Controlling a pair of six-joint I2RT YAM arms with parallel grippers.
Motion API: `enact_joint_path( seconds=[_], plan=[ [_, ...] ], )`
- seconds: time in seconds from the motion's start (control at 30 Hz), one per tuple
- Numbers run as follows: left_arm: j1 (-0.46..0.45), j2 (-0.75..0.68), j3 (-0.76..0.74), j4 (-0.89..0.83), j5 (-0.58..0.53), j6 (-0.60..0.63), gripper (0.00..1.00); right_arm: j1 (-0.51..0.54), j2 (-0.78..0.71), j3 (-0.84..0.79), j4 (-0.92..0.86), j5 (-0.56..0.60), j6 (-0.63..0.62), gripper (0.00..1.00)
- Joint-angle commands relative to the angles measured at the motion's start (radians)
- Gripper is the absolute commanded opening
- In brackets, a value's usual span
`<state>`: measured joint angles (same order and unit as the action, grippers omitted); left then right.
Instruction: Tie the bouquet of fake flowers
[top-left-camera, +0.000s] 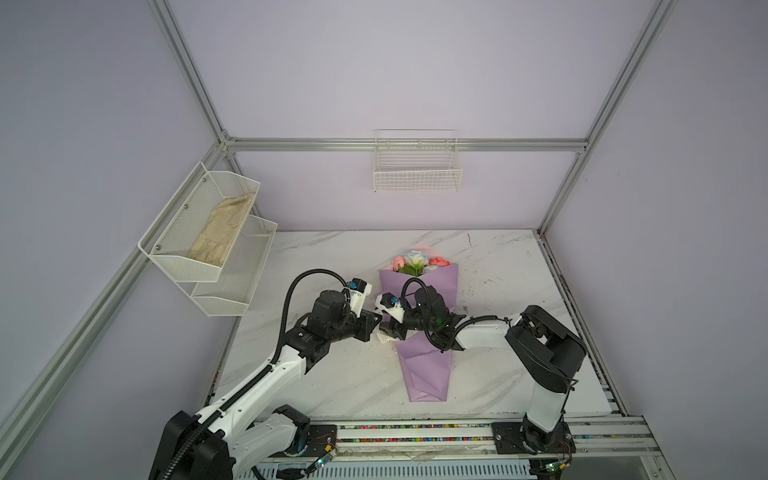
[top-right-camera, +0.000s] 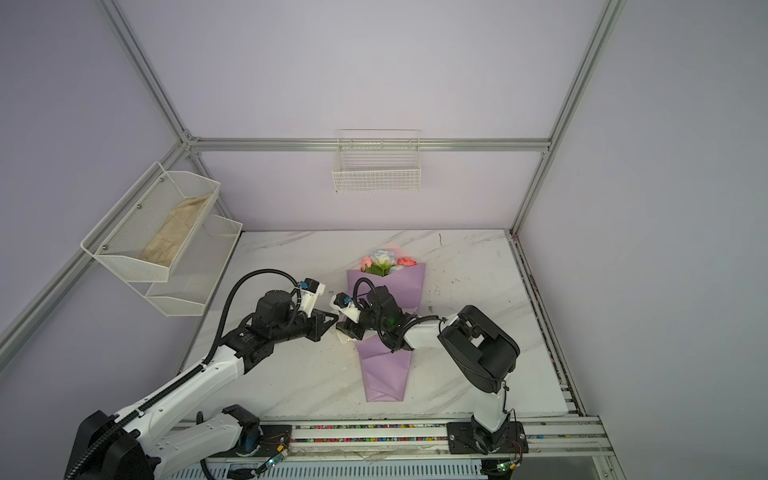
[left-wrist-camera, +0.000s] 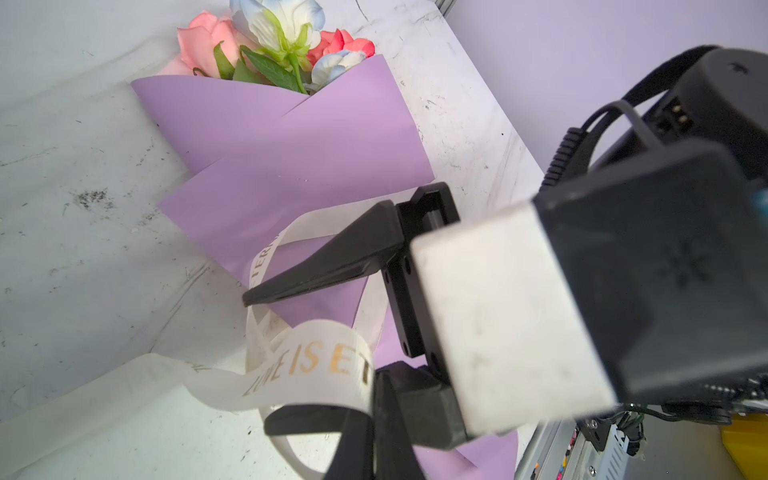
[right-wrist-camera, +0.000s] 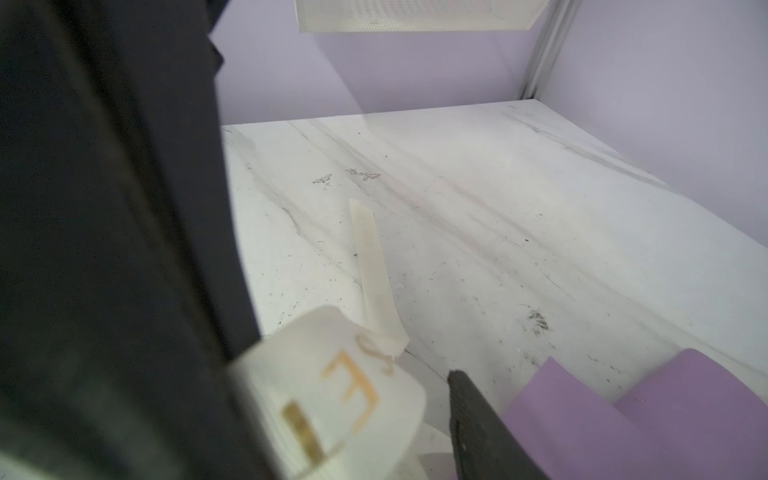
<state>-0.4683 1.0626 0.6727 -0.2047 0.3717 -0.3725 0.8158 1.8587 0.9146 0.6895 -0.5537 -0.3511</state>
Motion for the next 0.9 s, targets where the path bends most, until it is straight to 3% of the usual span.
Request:
enact_joint_path(
  seconds=[0.0,0.13,0.27,0.33,0.53,0.67,0.73,0.87],
  plan=[
    [-0.006,0.008,0.095,0.016,0.024,0.03,0.05,0.008,0.03,0.029,0.159,-0.118,-0.029,0.54],
    [-0.006,0.017,0.098,0.018,0.018,0.03,0.05,0.009,0.077,0.05,0.223,-0.131,0.034,0.48],
    [-0.006,0.009,0.097,0.008,-0.015,0.022,0.05,0.009,0.057,0.035,0.201,-0.06,0.052,0.1],
    [-0.006,-0.002,0.097,-0.006,-0.034,0.022,0.1,0.009,0.016,0.009,0.172,0.003,0.066,0.0],
    [-0.005,-0.081,0.089,-0.064,-0.196,-0.048,0.54,0.016,-0.188,-0.106,0.066,0.21,0.119,0.0],
    [0.0,-0.158,0.062,-0.029,-0.325,-0.062,0.74,0.03,-0.311,-0.172,-0.053,0.335,0.11,0.0],
    [0.019,-0.149,0.075,-0.032,-0.358,-0.065,0.76,0.041,-0.38,-0.181,-0.15,0.36,0.088,0.0],
    [0.086,-0.002,0.192,-0.068,-0.266,-0.047,0.76,0.065,-0.48,-0.24,-0.218,0.369,0.087,0.0]
  ],
)
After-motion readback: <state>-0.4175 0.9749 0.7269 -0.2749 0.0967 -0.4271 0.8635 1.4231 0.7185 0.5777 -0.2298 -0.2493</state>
